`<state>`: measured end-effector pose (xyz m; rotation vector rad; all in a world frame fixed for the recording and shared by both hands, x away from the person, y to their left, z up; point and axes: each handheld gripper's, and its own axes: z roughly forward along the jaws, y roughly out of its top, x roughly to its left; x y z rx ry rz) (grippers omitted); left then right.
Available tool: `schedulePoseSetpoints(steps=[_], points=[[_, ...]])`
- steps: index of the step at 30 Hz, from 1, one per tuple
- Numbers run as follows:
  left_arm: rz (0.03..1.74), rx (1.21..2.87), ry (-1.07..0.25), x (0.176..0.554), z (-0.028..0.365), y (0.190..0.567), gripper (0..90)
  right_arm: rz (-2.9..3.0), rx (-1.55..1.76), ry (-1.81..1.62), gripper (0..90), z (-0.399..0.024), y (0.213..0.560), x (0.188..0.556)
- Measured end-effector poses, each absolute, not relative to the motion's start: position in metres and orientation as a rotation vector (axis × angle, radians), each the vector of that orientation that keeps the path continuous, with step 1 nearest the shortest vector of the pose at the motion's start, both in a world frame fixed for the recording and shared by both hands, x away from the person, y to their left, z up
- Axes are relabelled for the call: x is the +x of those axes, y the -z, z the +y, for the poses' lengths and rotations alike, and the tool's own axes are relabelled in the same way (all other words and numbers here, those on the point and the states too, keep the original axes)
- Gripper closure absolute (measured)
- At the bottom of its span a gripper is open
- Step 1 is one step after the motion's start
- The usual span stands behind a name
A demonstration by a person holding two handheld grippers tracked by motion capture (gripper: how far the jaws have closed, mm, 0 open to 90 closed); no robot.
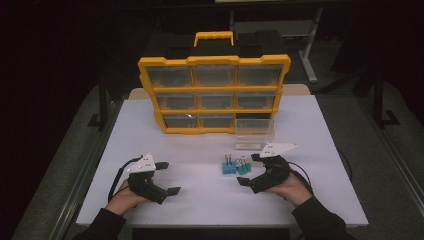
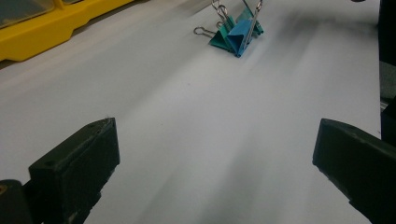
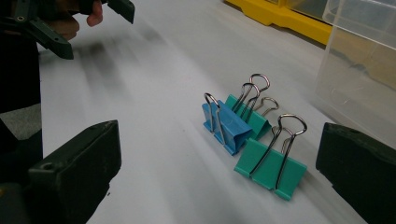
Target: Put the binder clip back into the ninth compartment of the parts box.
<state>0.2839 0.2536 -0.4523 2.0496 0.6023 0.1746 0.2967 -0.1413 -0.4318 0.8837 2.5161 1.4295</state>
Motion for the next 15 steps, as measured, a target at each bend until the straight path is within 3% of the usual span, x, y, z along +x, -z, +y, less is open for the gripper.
schedulePoseSetpoints(steps=[15], points=[[0.597,2.051,-0.173,0.2836,0.2535,0.4522,0.4,2.517,0.868,-1.444,0.9,-0.1346,0.4313,0.3042]])
